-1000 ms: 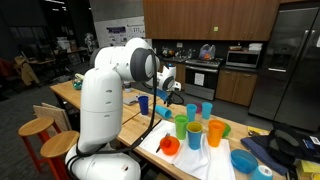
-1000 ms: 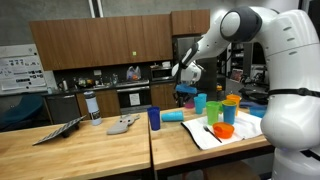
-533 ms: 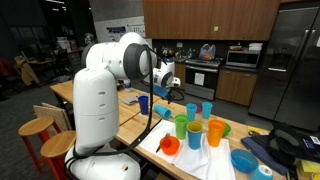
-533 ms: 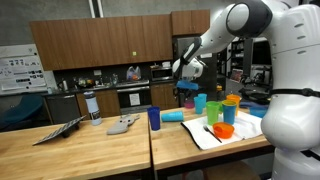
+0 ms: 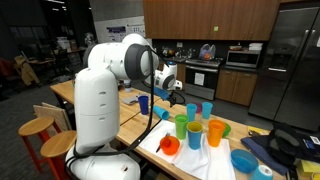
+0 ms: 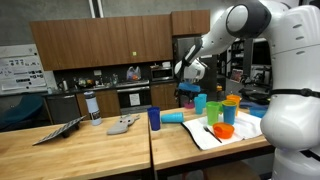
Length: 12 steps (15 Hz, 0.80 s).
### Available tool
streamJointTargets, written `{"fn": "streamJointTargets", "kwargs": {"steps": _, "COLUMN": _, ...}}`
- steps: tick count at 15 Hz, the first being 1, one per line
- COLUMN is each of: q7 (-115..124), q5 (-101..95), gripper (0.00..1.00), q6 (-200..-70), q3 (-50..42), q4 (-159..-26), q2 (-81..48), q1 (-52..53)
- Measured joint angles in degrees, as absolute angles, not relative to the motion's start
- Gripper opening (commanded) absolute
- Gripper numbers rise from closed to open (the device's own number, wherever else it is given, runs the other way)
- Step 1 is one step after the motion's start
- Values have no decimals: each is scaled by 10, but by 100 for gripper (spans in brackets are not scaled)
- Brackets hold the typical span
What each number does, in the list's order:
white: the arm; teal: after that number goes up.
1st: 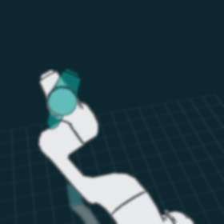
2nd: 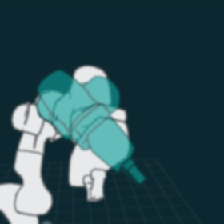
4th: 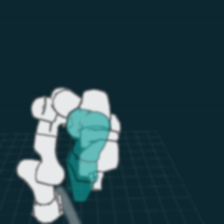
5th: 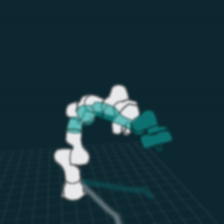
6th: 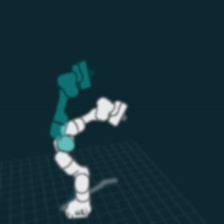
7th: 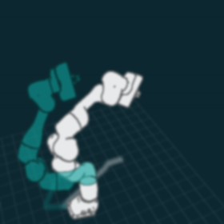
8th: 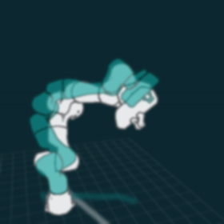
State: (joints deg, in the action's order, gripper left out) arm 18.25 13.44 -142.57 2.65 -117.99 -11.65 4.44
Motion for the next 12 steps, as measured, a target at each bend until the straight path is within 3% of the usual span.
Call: {"fn": "streamJointTargets", "kwargs": {"steps": 12, "q7": 178, "q5": 444, "gripper": 100, "q6": -1482, "q3": 52, "q4": -1217, "q2": -150, "q1": 20}}
